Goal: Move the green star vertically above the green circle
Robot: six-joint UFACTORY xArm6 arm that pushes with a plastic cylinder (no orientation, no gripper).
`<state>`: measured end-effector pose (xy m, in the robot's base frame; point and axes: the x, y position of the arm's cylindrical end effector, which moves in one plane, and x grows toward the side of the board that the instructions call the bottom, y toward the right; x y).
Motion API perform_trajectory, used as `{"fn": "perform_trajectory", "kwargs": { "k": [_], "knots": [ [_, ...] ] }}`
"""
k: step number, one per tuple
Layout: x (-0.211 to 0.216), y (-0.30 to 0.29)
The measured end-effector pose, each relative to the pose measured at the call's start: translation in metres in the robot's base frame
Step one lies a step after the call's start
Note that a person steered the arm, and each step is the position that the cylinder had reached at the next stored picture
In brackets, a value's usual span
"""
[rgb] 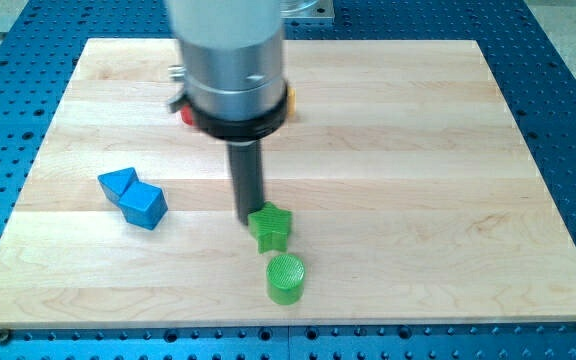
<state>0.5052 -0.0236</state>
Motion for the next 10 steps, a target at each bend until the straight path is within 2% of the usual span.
{"fn": "perform_trajectory", "kwargs": {
  "k": [3,5,6,8,10],
  "knots": [
    [-0.014,0.022],
    [-0.107,0.025],
    [-0.121,0.008],
    [-0.121,-0.03],
    [-0.122,-0.04]
  ]
}}
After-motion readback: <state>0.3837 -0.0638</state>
